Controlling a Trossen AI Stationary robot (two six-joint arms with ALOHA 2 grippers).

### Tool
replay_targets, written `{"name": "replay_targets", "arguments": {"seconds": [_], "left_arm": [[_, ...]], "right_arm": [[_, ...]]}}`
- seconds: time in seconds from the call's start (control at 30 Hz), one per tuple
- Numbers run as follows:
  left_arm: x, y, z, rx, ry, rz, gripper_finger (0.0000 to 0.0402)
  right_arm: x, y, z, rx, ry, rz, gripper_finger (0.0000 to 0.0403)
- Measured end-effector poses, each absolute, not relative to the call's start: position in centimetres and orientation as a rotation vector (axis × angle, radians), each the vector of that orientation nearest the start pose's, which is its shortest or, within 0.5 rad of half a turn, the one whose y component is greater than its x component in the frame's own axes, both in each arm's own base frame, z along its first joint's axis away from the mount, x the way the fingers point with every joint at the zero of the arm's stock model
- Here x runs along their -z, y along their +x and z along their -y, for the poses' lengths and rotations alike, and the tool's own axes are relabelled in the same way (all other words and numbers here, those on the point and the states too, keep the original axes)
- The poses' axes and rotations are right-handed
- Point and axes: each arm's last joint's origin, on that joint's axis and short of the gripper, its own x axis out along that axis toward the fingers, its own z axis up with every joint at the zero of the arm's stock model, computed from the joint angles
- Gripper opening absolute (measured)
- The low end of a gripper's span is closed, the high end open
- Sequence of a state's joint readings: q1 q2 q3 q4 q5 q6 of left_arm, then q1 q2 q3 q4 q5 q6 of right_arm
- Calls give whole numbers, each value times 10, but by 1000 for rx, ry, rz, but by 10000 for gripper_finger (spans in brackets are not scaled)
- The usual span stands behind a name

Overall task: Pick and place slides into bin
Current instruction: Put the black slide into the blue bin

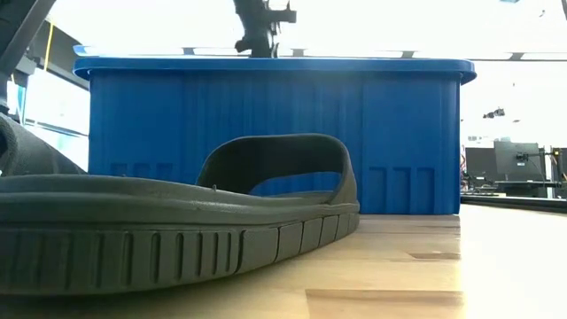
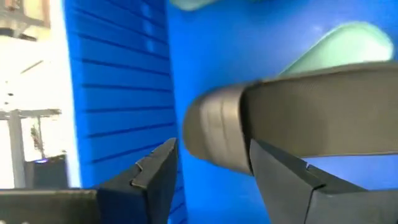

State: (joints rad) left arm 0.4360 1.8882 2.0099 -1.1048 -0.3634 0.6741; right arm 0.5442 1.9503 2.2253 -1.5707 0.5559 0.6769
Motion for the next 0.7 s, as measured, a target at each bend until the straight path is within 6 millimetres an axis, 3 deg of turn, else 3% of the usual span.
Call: {"name": "replay_targets", "arguments": {"seconds": [0.17,0.3,0.5,0.7], "left_arm": [[-421,340,-129,-312,552,-1136,183],[-436,333,-84,-221,542,-1160,169],[-424,336,-7,3,495,-1175,151],[-399,334,81,132,533,-1204,139]], "right_arm": [[-384,318,-174,369,-70,-1015,84],[-384,318,-175,369,-69,-1015,84],[-378,315,-181,384,-34,-1029,84],[-341,305,-203,439,-35,-1096,84]]}}
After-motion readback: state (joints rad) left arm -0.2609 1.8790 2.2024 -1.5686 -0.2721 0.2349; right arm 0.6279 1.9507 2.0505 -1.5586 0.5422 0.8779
